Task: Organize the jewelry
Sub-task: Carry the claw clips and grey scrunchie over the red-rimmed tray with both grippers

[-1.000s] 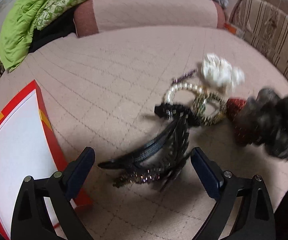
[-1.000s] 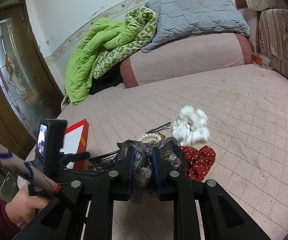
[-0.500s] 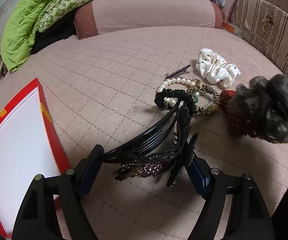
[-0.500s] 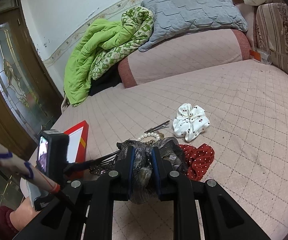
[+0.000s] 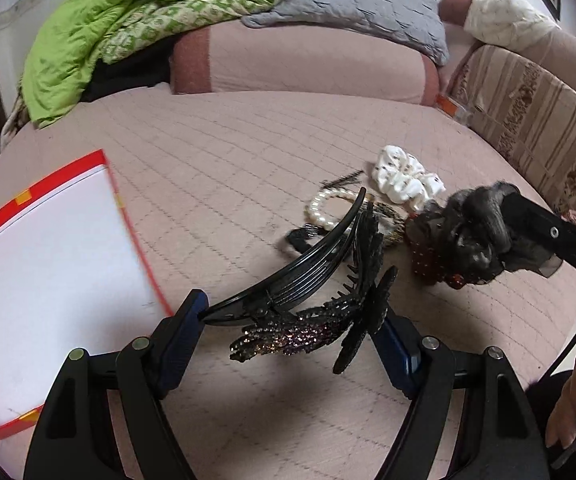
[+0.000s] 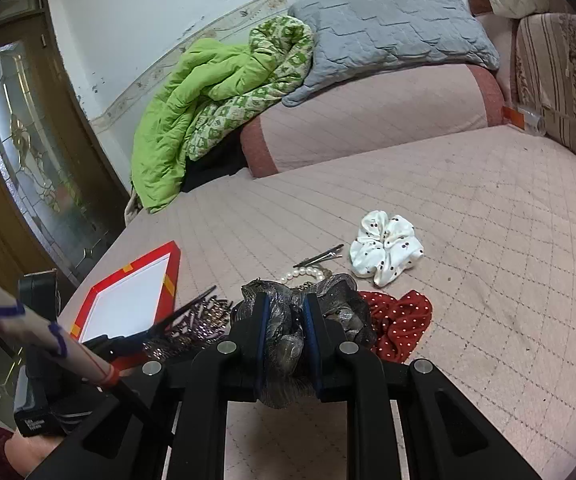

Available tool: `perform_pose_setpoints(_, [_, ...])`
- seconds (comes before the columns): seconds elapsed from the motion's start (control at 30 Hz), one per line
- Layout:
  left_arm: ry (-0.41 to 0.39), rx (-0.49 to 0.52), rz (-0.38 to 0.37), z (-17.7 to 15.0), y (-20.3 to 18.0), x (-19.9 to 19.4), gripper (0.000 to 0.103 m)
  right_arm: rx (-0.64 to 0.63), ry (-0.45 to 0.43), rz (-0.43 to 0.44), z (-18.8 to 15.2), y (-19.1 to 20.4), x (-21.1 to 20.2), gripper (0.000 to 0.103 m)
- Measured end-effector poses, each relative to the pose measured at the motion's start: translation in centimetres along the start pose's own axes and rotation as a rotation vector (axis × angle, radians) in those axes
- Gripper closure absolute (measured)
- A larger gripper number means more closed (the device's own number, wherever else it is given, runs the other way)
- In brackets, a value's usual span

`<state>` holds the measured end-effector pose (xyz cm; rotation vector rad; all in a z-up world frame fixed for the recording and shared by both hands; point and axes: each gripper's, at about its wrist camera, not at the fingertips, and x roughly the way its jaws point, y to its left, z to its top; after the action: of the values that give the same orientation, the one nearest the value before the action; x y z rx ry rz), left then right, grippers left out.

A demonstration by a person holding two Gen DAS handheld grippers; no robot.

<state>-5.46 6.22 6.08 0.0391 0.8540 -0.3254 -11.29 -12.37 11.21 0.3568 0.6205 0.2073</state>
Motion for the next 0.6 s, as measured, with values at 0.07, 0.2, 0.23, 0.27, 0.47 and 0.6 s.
perform_pose_setpoints(0.07, [-0.009,-0.017,0.007,0.0,0.5,-0.4,0.024,-0.017,-0.005,-0.002,-0.1,0.4,-0.1,0.084])
perform_pose_setpoints(0.2, [-0.037,-0.043,0.024,0.1,1.7,-1.3,0.024,-0.056,-0.008,-0.01,-0.3,1.3,0.0,0.084])
perform_pose_setpoints(0.23, [-0.045,-0.049,0.027,0.1,1.9,-1.5,0.024,-0.067,-0.006,-0.013,-0.4,1.7,0.1,0.084])
perform_pose_setpoints(0.27, [-0.052,-0.056,0.029,0.1,2.2,-1.8,0.024,-0.077,-0.005,-0.016,-0.5,1.8,0.1,0.084])
perform_pose_setpoints(0.47, [-0.08,-0.097,0.033,0.1,3.9,-3.0,0.024,-0.139,0.016,-0.046,-1.0,3.6,0.7,0.084])
perform_pose_setpoints(0.6, [-0.104,-0.114,0.048,0.1,5.2,-3.8,0.024,-0.16,0.024,-0.061,-0.9,4.7,0.8,0.084])
